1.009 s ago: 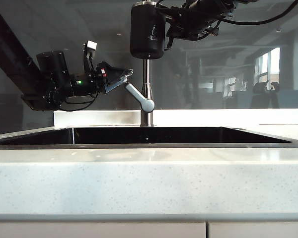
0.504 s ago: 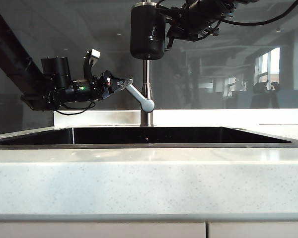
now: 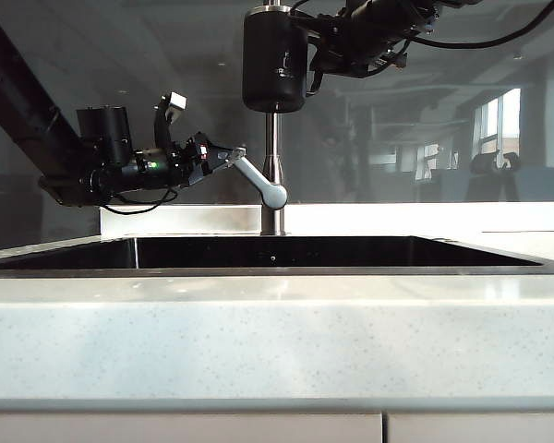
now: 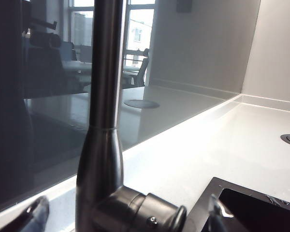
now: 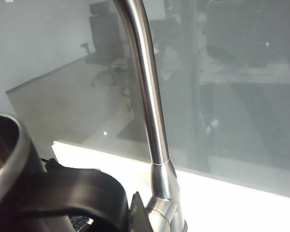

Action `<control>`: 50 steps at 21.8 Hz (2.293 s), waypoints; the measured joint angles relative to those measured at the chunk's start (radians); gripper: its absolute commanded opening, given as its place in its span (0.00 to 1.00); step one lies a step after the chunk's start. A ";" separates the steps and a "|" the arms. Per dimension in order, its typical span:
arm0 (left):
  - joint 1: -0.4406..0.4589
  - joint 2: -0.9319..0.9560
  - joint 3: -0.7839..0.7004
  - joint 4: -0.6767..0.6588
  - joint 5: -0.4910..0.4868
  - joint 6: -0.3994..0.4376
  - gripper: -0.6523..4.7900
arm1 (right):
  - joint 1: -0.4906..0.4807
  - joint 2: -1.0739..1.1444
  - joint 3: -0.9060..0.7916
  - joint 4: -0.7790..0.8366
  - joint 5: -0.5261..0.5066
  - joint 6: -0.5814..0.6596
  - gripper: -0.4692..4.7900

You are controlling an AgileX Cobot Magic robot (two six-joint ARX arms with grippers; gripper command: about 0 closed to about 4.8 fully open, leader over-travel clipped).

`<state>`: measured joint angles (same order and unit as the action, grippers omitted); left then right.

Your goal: Pick up the mug next to the sink, go to the faucet to get some water, pour the water into the sink, and finally put the mug back to its place.

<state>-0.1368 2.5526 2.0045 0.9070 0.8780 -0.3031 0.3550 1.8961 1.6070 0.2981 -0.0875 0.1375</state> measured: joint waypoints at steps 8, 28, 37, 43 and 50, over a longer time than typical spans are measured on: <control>0.000 0.000 0.000 -0.004 -0.007 0.016 0.89 | 0.000 0.000 0.000 -0.002 0.000 0.000 0.09; -0.010 -0.005 0.002 -0.035 -0.240 0.082 0.89 | 0.000 0.002 0.000 -0.009 0.000 -0.003 0.09; 0.003 -0.001 0.001 0.005 -0.109 0.020 0.89 | -0.033 0.002 0.000 -0.029 0.000 -0.091 0.09; 0.001 -0.002 0.001 0.076 -0.108 0.010 0.89 | -0.086 -0.060 -0.008 -0.171 0.048 -0.436 0.09; 0.001 -0.002 0.001 0.077 -0.115 0.010 0.89 | -0.071 -0.107 -0.007 -0.230 0.254 -1.049 0.09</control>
<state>-0.1356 2.5511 2.0056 0.9836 0.7631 -0.2935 0.2844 1.7889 1.5997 0.0681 0.1669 -0.9115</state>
